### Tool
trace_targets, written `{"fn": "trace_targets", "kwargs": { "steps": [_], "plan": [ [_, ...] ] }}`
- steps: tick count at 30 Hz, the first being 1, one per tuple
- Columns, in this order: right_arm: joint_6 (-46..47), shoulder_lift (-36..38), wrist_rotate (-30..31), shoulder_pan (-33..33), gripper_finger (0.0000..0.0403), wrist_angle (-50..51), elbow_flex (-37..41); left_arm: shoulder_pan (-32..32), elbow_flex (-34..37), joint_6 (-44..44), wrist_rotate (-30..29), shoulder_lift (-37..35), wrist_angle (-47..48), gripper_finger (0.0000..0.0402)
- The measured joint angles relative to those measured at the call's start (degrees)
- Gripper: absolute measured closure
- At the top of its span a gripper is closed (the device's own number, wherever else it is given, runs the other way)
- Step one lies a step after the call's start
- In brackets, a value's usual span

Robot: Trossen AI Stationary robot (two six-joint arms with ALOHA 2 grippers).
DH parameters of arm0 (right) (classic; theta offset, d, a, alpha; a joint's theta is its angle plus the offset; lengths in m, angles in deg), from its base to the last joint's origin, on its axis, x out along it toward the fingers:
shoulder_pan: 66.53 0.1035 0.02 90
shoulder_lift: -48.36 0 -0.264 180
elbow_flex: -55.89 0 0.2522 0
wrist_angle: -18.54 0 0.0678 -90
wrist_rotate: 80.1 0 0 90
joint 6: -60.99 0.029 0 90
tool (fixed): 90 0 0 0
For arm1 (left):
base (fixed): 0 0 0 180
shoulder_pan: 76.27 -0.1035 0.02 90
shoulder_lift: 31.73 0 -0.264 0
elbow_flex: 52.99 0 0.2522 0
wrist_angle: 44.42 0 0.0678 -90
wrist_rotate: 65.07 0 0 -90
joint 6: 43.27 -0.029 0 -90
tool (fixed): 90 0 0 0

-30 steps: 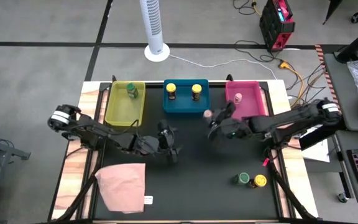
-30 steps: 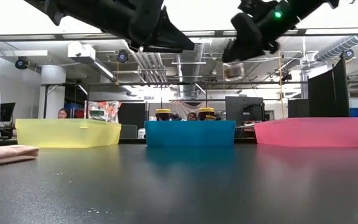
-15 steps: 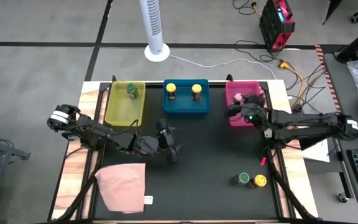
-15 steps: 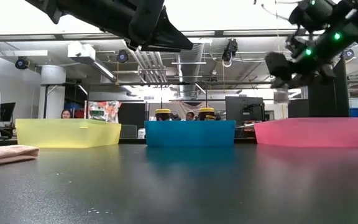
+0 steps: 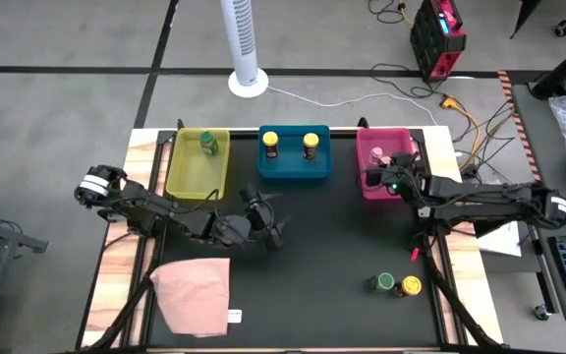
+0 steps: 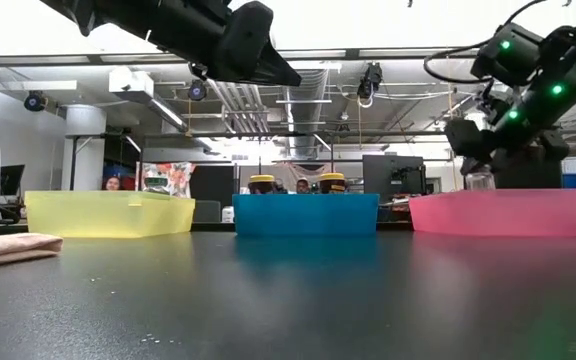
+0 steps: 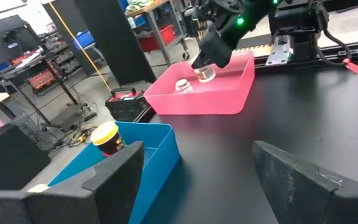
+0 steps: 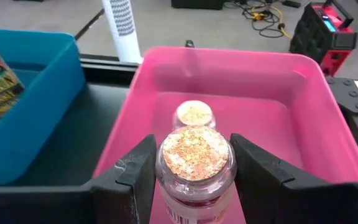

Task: Sort spices by type
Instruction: Put the brown seasoning bottle into the pink bin

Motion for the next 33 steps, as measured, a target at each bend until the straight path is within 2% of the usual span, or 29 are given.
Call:
{"fn": "trace_targets", "kwargs": {
  "steps": [4, 14, 18, 26, 30, 33],
  "plan": [
    [-0.16, 0.0, -0.03, -0.95, 0.0239, -1.99, 1.62, 0.0, 0.0, 0.0, -0.02, -0.11, -0.04, 0.0119],
    [-0.02, -0.02, -0.17, -0.94, 0.0239, -14.6, 8.11, 0.0, 0.0, 0.0, -0.02, -0.13, -0.26, 0.0119],
    [-0.64, -0.02, -0.92, -0.94, 0.0239, -14.91, 8.49, 0.0, 0.0, -0.01, -0.02, -0.15, -0.26, 0.0119],
    [-9.64, -0.02, -4.0, -0.95, 0.0239, -14.98, 8.54, 0.0, 0.0, 0.0, -0.02, -0.17, -0.28, 0.0119],
    [-9.74, -0.11, -4.76, -1.11, 0.0239, -15.03, 8.72, 0.0, 0.0, 0.0, -0.02, -0.17, -0.32, 0.0119],
    [-5.57, -0.11, -4.76, -1.73, 0.0239, -15.0, 9.26, 0.0, 0.0, 0.0, -0.02, -0.17, -0.44, 0.0119]
  ]
}}
